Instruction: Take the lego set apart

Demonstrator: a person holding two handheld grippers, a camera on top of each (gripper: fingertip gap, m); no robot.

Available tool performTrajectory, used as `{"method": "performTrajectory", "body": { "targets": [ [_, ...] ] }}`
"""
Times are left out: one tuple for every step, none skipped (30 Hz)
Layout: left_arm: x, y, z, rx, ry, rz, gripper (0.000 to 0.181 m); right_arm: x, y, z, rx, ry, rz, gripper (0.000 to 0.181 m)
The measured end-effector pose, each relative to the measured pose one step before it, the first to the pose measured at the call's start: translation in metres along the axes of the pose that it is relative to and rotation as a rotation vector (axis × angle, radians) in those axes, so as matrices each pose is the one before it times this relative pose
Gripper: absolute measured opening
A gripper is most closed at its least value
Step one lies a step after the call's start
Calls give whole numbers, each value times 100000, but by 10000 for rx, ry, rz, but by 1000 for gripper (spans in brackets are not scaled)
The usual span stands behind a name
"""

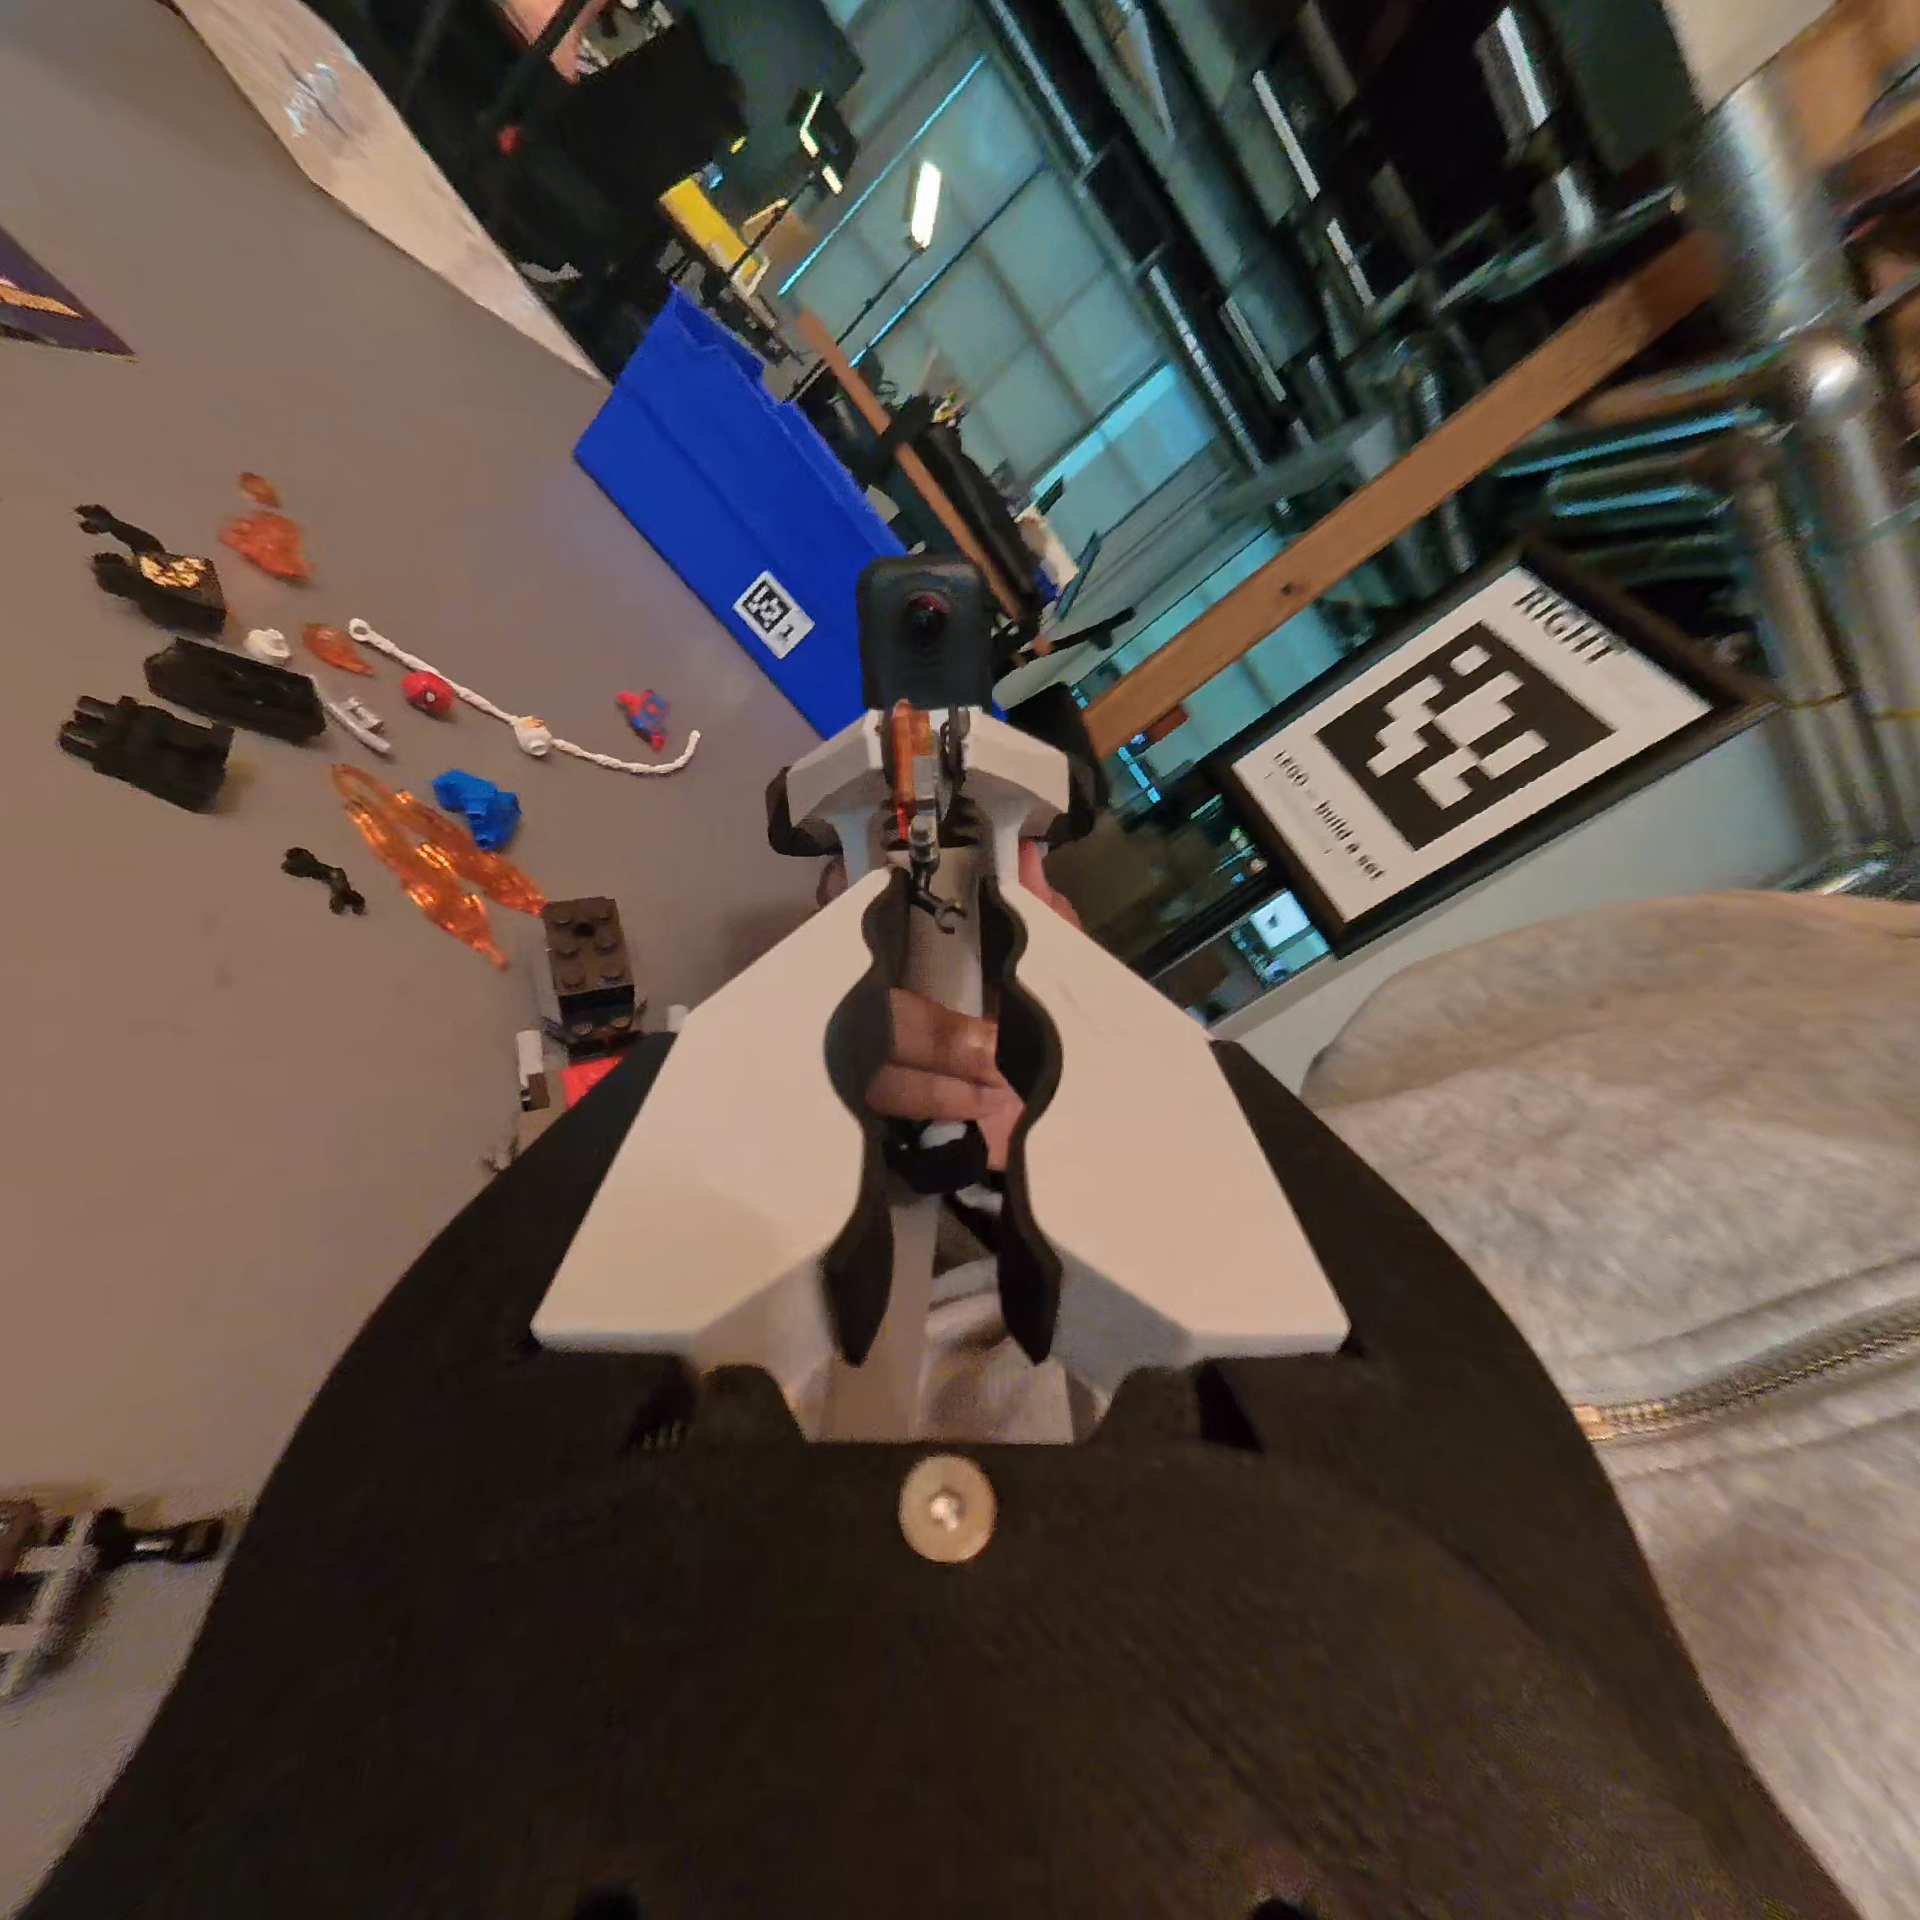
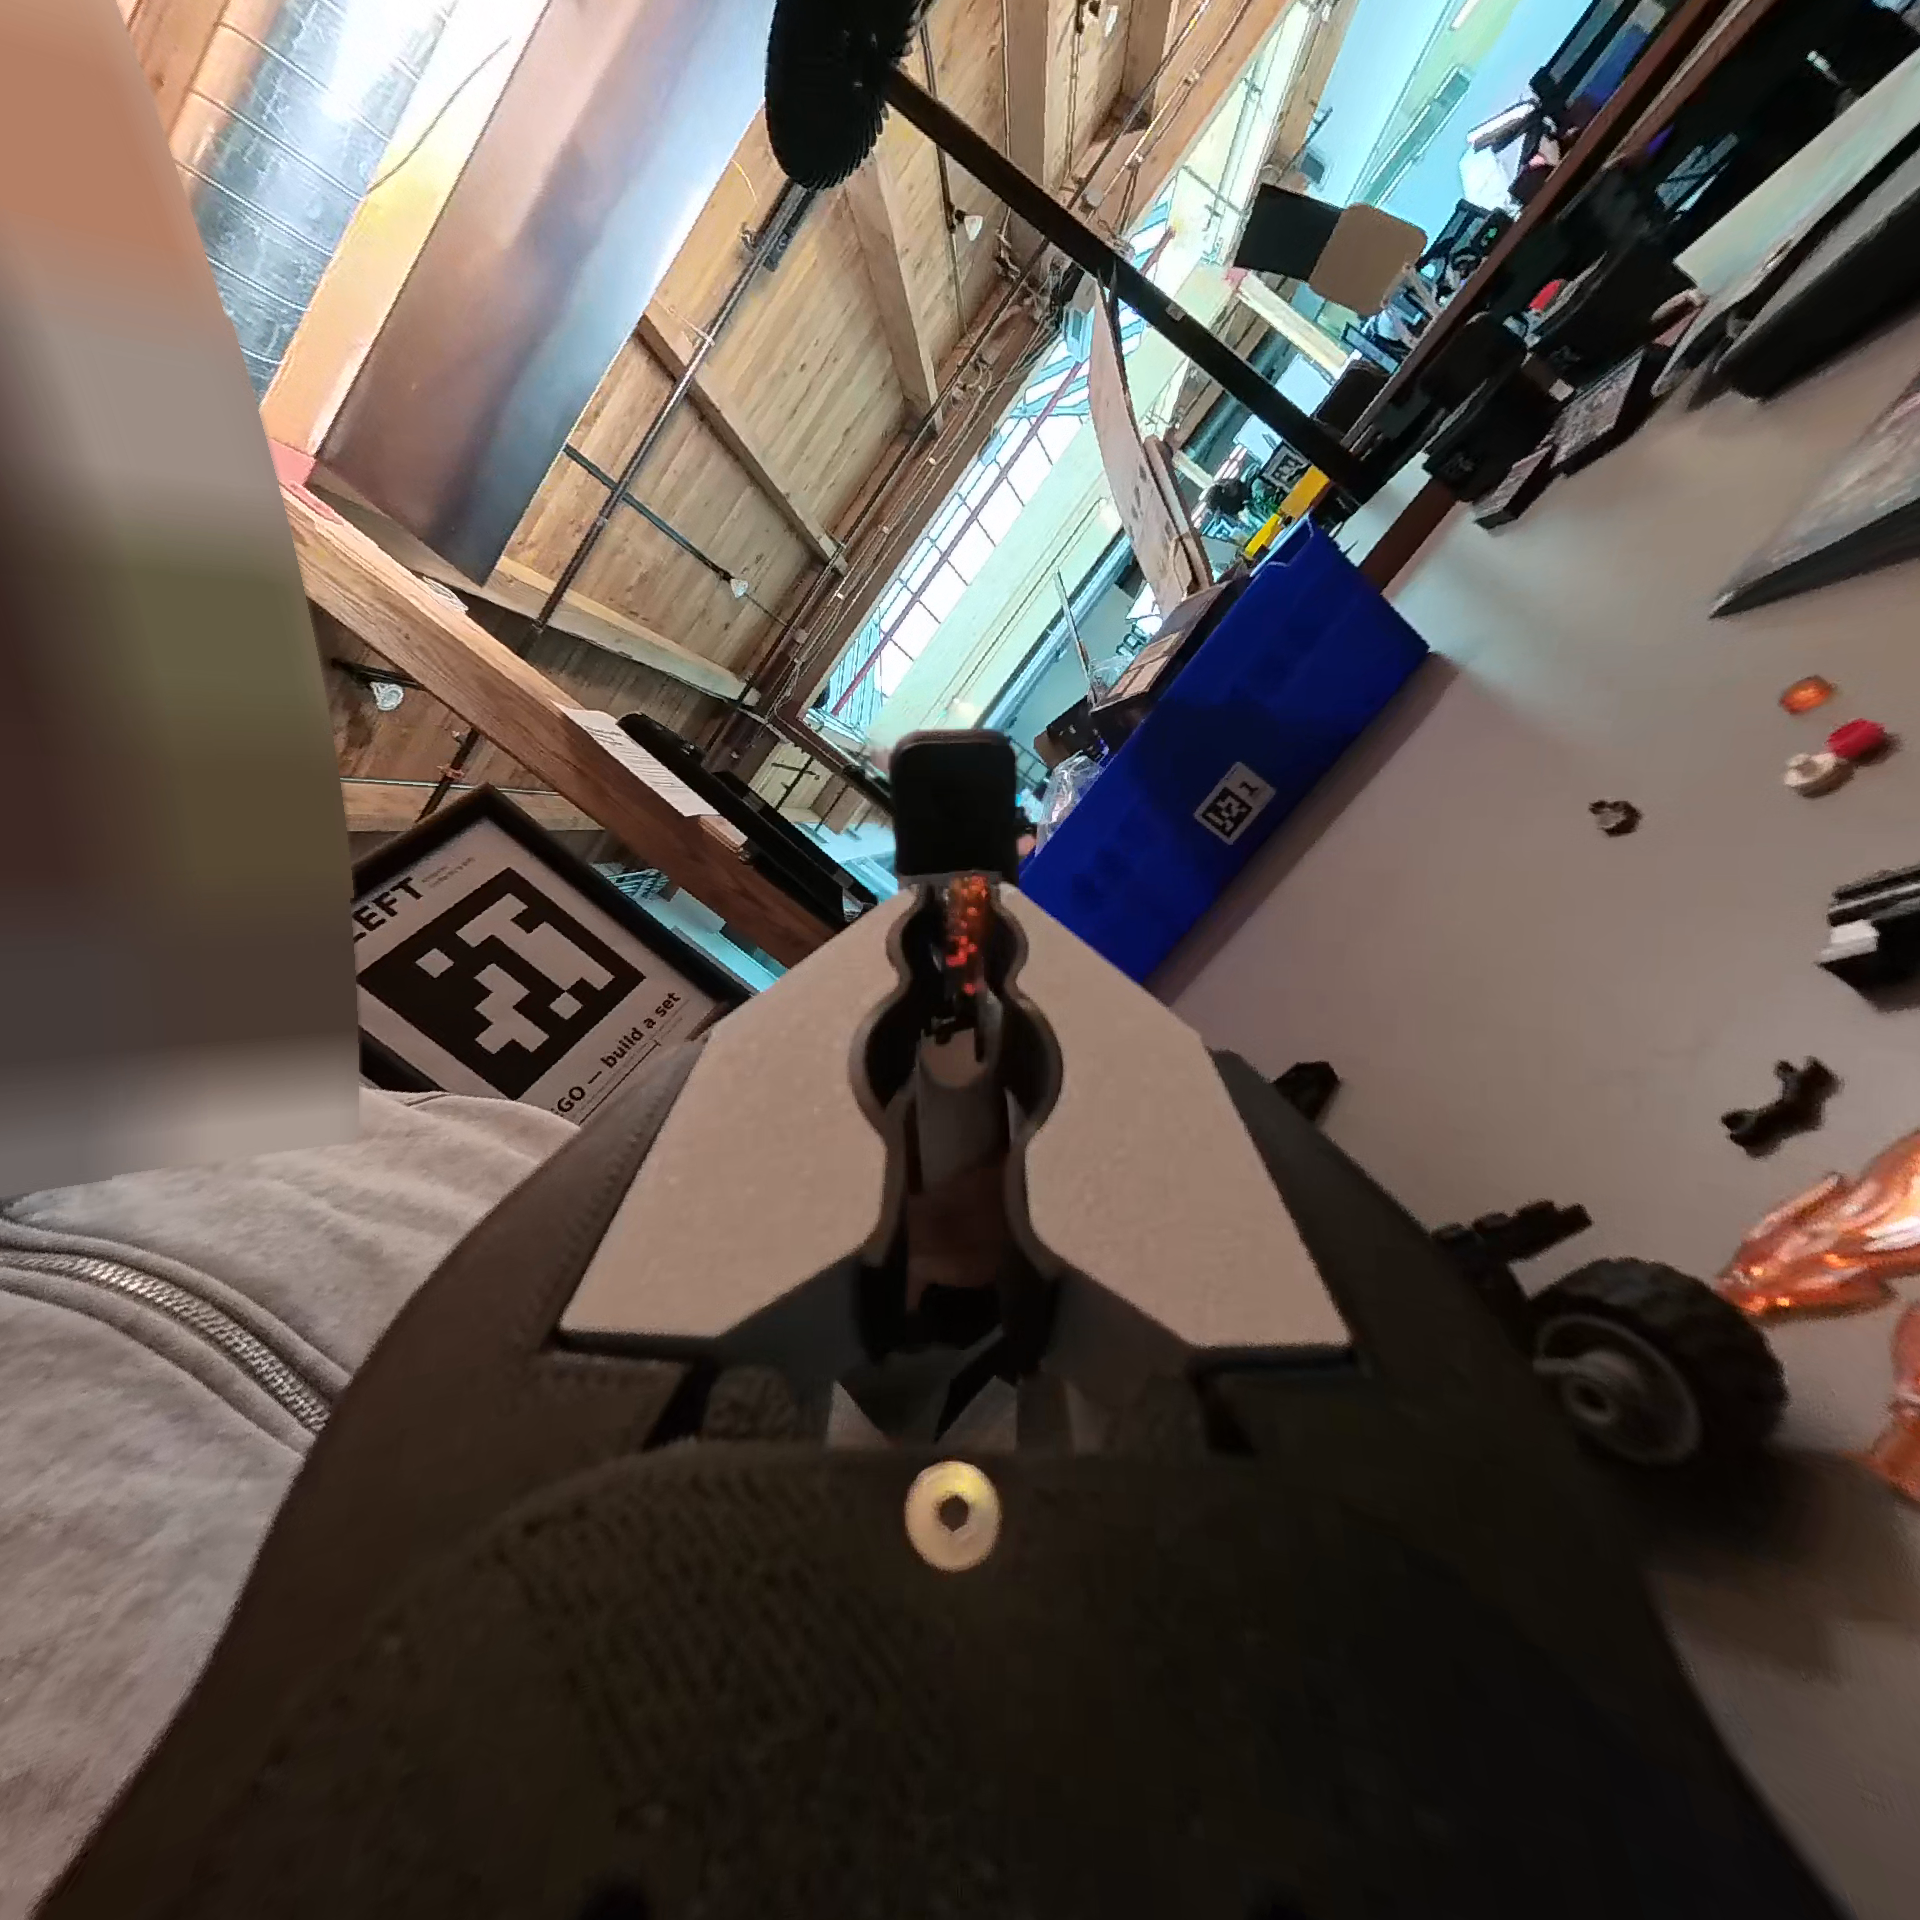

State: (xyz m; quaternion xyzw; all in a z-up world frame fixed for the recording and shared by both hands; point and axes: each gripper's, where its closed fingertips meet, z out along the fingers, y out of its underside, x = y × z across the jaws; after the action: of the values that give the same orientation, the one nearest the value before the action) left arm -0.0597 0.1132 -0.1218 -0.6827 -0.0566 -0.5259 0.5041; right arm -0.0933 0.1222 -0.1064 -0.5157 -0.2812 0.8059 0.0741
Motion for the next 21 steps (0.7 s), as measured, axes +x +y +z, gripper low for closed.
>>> {"method": "performTrajectory", "body": {
  "targets": [
    [64,-264,-157,205,134,-185,10,-88,-109,-81,59,-56,-12,7],
    [11,-148,-100,128,91,-170,8,-103,-76,-28,50,-85,19,7],
    [12,63,5,-27,80,-153,8,-23,23,25,11,-43,12,7],
    [1,-43,-12,57,39,-72,7,-17,-6,16,31,-29,0,7],
    [13,-60,-15,71,14,-44,7,-49,-24,18,48,-39,-6,7],
    [-37,46,37,-20,-12,-68,7,-51,-6,27,30,-29,-13,7],
    [-31,83,47,-48,-11,-65,7,-28,12,27,22,-7,-44,7],
    [-70,106,49,-52,-31,-32,6,-33,31,51,25,8,-53,7],
    [-153,274,133,-172,-74,-45,5,-20,126,97,-20,11,-46,7],
    [-166,252,154,-142,-93,-4,3,-88,301,223,-101,-41,-18,6],
    [77,49,109,9,45,26,2,-135,307,297,-53,-68,18,7],
    [172,-128,3,103,123,-62,2,-140,9,201,145,-82,55,6],
    [36,-86,-45,27,44,-68,2,-25,-86,64,147,-55,98,7],
    [-92,-5,-49,-36,-64,8,2,73,-13,14,22,-28,80,7],
    [-75,10,-34,-13,-73,44,2,68,-38,-42,-5,-38,45,7],
    [-30,-28,-45,40,-33,14,3,22,-86,-66,42,-43,45,6],
    [-8,-25,-37,58,2,-5,3,-3,-26,-9,34,-41,64,6],
    [61,-16,2,45,77,-57,3,-32,21,50,29,-41,56,6],
    [52,-65,41,72,71,-85,2,-10,-23,67,76,-11,19,6],
    [74,-46,95,35,41,-18,2,-12,-26,118,80,-14,13,6],
    [9,398,254,-287,-30,43,1,-19,-166,136,154,-1,2,6]
  ]
}}
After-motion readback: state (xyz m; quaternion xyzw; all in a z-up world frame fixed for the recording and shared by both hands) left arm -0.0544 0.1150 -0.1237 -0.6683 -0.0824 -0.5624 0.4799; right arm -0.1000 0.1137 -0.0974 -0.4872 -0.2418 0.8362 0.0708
